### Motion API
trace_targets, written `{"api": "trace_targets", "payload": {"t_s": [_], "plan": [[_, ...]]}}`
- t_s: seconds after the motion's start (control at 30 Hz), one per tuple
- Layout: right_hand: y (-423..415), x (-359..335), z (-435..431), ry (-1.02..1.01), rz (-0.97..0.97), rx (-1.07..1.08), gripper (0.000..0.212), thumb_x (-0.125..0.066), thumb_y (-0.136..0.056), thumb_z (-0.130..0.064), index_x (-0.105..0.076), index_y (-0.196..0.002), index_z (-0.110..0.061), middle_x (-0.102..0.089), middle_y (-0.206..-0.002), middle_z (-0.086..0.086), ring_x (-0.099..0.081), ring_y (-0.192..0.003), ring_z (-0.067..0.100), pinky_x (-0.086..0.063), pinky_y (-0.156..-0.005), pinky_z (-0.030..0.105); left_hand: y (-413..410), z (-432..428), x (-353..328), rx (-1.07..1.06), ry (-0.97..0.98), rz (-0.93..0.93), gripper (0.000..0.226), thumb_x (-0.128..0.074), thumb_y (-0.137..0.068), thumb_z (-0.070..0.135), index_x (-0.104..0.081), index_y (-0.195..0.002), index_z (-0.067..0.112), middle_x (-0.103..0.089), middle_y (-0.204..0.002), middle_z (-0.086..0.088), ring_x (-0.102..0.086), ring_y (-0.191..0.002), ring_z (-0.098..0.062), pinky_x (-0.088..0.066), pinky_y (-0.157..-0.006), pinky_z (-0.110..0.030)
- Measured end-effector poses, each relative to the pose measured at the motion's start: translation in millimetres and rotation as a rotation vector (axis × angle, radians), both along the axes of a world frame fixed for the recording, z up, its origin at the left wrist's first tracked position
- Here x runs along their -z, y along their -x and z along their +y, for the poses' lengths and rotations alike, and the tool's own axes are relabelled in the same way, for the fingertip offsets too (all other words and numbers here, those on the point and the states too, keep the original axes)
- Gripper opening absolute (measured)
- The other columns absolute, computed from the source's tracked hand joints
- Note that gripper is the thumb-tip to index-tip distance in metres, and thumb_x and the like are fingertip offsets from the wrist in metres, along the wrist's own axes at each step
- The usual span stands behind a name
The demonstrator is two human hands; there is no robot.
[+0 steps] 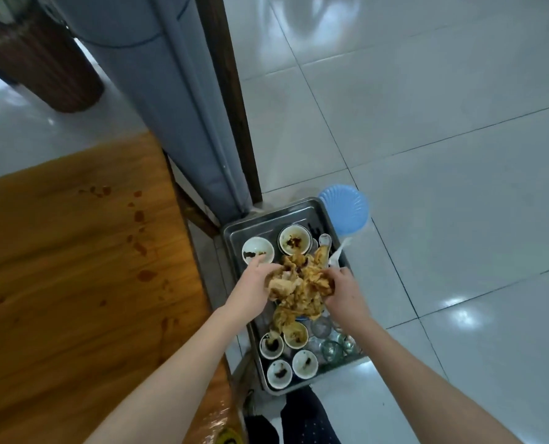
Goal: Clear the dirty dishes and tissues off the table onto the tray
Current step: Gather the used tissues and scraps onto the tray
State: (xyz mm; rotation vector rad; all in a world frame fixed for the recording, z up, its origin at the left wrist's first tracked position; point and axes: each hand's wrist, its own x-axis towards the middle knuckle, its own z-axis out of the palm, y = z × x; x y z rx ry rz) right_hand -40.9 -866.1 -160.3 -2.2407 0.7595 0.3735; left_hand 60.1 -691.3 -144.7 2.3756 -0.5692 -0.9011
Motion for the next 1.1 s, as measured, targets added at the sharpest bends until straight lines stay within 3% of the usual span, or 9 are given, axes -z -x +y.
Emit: {"api": "trace_targets", "payload": {"t_s": [0.1,0.2,0.43,0.77,0.9,1.1], "plan": [[-9.2,4.6,-6.6,-0.052,0.035,-0.057,0.053,-0.064,-0.083,-0.008,-0.051,-0.133,-0.024,-0.048,-0.127,0.001,-0.054,-0.112,0.022,-0.048,-0.094,0.037,-4.2,0.3,-0.8,-0.058,-0.001,-0.003,0.058,-0.054,-0.087,-0.010,-0.050,-0.137,0.019,-0.028,-0.153,-0.004,-0.032,-0.140,-0.023,-0.026,-0.111,-0.025],[-14.1,5.4,-10.7,-0.067,0.054,-0.101,0.064,-0.070,-0.081,-0.013,-0.045,-0.139,-0.027,-0.040,-0.142,-0.001,-0.048,-0.123,0.020,-0.041,-0.099,0.032,-4.9,2.0,-6.1,-0.103,-0.010,-0.017,0.058,-0.054,-0.088,-0.009,-0.050,-0.137,0.020,-0.028,-0.153,-0.002,-0.032,-0.140,-0.021,-0.028,-0.114,-0.031],[-26.2,-12.1,-18.3,-0.076,-0.018,-0.136,0.057,-0.067,-0.082,-0.005,-0.051,-0.133,-0.023,-0.047,-0.135,0.001,-0.048,-0.121,0.020,-0.040,-0.098,0.029,-4.8,8.3,-26.5,-0.184,-0.017,-0.054,0.057,-0.057,-0.087,-0.007,-0.050,-0.137,0.020,-0.030,-0.150,0.000,-0.032,-0.139,-0.020,-0.024,-0.107,-0.021],[-41.1,-50.0,4.1,-0.016,-0.060,-0.271,0.053,-0.061,-0.085,-0.003,-0.050,-0.134,-0.021,-0.047,-0.134,0.002,-0.047,-0.123,0.021,-0.040,-0.100,0.031,6.9,52.0,-70.9,-0.315,-0.087,-0.160,0.059,-0.062,-0.087,0.001,-0.049,-0.137,0.031,-0.027,-0.154,0.003,-0.031,-0.140,-0.018,-0.031,-0.114,-0.039],[-46.2,-66.5,30.6,-0.012,-0.084,-0.316,0.056,-0.060,-0.086,-0.004,-0.047,-0.136,-0.025,-0.045,-0.140,0.001,-0.045,-0.126,0.023,-0.042,-0.102,0.039,17.1,83.5,-87.2,-0.356,-0.093,-0.197,0.058,-0.062,-0.088,0.003,-0.048,-0.138,0.030,-0.028,-0.154,0.001,-0.035,-0.138,-0.019,-0.035,-0.112,-0.040],[-53.8,-88.6,80.3,0.056,-0.155,-0.405,0.052,-0.064,-0.087,-0.012,-0.048,-0.134,-0.028,-0.051,-0.134,-0.002,-0.047,-0.123,0.019,-0.040,-0.099,0.033,32.9,140.2,-100.6,-0.438,-0.129,-0.278,0.056,-0.062,-0.090,0.010,-0.046,-0.139,0.031,-0.030,-0.153,0.001,-0.036,-0.137,-0.019,-0.035,-0.112,-0.041]]}}
